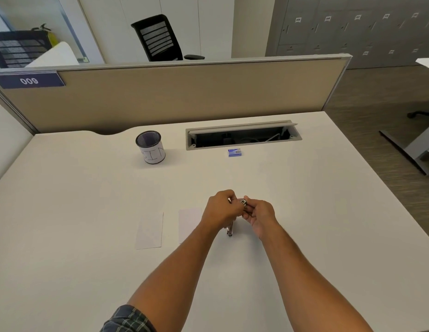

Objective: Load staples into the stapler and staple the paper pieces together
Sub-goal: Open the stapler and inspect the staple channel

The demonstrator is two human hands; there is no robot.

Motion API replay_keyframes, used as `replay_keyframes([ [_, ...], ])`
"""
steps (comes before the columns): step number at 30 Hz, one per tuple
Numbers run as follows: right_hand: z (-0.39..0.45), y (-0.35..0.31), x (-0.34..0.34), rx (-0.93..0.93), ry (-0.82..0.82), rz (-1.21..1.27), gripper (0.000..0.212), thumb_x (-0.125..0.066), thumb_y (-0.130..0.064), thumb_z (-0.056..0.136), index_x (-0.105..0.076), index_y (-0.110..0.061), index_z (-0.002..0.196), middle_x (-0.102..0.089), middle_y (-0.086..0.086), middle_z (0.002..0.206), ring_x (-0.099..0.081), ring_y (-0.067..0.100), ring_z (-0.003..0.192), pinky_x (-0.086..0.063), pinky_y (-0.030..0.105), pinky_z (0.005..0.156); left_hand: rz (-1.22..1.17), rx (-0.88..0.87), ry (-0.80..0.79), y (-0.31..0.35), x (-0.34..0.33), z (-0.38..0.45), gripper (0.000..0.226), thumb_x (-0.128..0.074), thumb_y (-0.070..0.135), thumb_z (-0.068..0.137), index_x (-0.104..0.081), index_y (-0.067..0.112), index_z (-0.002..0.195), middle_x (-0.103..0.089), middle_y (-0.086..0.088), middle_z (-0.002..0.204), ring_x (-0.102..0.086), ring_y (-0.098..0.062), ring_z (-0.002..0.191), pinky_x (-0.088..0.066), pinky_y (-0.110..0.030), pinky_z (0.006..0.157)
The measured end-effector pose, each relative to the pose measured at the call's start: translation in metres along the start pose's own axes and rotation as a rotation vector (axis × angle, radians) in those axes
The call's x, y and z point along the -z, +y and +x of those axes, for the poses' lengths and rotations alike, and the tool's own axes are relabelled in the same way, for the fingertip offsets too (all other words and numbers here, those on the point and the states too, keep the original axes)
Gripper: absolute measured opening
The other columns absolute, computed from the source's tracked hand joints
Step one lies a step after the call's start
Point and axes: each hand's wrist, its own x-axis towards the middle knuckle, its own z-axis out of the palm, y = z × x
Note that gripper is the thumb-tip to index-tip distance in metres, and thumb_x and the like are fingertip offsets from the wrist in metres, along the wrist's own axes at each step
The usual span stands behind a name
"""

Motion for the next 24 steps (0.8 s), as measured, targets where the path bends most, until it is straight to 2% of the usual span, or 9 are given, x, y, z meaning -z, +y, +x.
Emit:
replay_keyframes([
  [3,-0.001,-0.002,0.001,0.012,0.011,-0.015,0.022,-0.058,-0.005,0.098,-0.070,0.001,0.080,-0.075,0.009,0.066,-0.065,0.015,0.047,-0.045,0.025,0.053,-0.046,0.047,-0.008,0.001,-0.002,0.002,0.011,-0.061,0.024,0.078,-0.054,0.017,0.072,-0.067,0.000,0.059,-0.056,-0.005,0.040,-0.043,-0.019,0.042],
  [6,-0.001,-0.006,0.001,0.019,0.024,-0.041,0.021,-0.060,-0.006,0.097,-0.071,0.000,0.081,-0.075,0.008,0.067,-0.065,0.015,0.049,-0.045,0.024,0.052,-0.120,0.073,-0.026,0.001,-0.004,0.004,0.012,-0.062,0.022,0.080,-0.052,0.017,0.075,-0.067,-0.003,0.062,-0.056,-0.011,0.047,-0.041,-0.020,0.043],
  [10,-0.002,-0.009,-0.002,0.027,0.013,-0.098,0.025,-0.059,-0.006,0.097,-0.070,0.000,0.076,-0.072,0.008,0.061,-0.063,0.019,0.046,-0.043,0.023,0.048,-0.293,0.119,-0.090,0.000,-0.001,0.004,0.023,-0.065,0.028,0.088,-0.047,0.017,0.079,-0.061,-0.006,0.062,-0.046,-0.010,0.040,-0.032,-0.022,0.043],
  [14,-0.003,-0.009,-0.005,0.010,0.009,-0.135,0.021,-0.059,-0.003,0.097,-0.067,0.004,0.079,-0.069,0.012,0.060,-0.062,0.024,0.045,-0.044,0.027,0.055,-0.393,0.182,-0.132,-0.001,-0.001,0.004,0.018,-0.062,0.023,0.088,-0.046,0.017,0.082,-0.053,-0.011,0.063,-0.036,-0.014,0.039,-0.025,-0.019,0.040],
  [19,-0.005,-0.010,-0.006,-0.022,0.006,-0.136,0.019,-0.058,0.001,0.096,-0.066,0.003,0.079,-0.068,0.009,0.057,-0.062,0.020,0.045,-0.049,0.030,0.062,-0.360,0.249,-0.109,-0.002,-0.004,0.006,0.011,-0.059,0.022,0.078,-0.049,0.020,0.077,-0.053,-0.007,0.058,-0.039,-0.016,0.040,-0.029,-0.020,0.040],
  [24,-0.006,-0.012,-0.005,-0.037,0.008,-0.126,0.016,-0.057,0.001,0.097,-0.066,0.001,0.084,-0.069,0.007,0.057,-0.065,0.018,0.046,-0.054,0.025,0.055,-0.380,0.232,-0.107,-0.004,-0.005,0.005,0.011,-0.059,0.021,0.075,-0.051,0.021,0.068,-0.051,-0.007,0.056,-0.041,-0.017,0.042,-0.030,-0.022,0.041],
])
